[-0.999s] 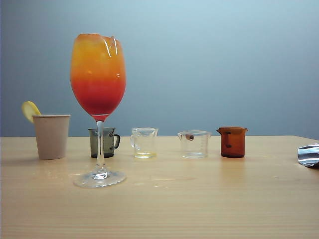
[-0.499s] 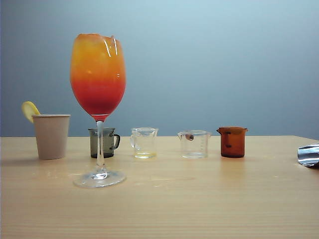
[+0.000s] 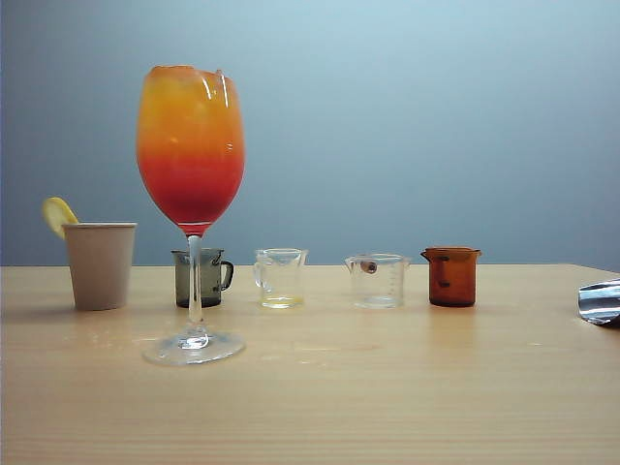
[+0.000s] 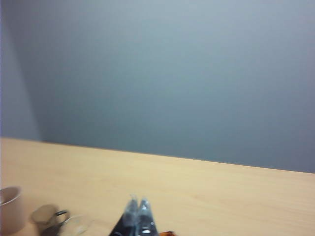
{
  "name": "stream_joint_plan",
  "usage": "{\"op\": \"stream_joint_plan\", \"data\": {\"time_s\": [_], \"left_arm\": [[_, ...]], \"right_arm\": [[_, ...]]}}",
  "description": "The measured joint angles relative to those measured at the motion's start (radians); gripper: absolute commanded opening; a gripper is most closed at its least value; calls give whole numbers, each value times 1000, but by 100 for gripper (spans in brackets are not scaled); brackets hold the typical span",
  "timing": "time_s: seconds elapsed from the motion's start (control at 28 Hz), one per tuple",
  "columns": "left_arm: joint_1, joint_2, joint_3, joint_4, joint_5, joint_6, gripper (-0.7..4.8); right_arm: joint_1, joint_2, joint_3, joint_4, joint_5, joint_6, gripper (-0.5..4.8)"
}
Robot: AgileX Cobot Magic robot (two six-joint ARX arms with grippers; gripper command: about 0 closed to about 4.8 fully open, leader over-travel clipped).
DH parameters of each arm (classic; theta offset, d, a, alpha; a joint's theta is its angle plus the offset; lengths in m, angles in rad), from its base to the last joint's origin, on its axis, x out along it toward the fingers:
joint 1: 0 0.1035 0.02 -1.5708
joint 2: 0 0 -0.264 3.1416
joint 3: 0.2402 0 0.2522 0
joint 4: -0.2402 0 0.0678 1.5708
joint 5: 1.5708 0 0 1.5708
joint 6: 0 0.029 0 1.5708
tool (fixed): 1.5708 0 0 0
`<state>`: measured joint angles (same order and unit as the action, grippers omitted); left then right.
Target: Pick up the lemon slice from the paper cup on the left and carefully insert it into the rim of the goblet.
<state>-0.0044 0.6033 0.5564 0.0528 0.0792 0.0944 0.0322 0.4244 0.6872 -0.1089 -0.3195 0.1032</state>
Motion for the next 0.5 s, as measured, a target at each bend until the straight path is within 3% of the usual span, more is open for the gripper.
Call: {"op": "stream_joint_plan", "data": {"time_s": [0.25,0.36,0.5], "left_arm": [[94,151,43,4,289,22,-6],[170,200,68,3,361,22,-6],[214,235,89,8,388,22,-6]], "right_arm": [[77,37,80,-119,-63,-62,-5],[117,42,95,-191,-66,-72,-5],[189,44,109,-274,-67,-73,-5]]}}
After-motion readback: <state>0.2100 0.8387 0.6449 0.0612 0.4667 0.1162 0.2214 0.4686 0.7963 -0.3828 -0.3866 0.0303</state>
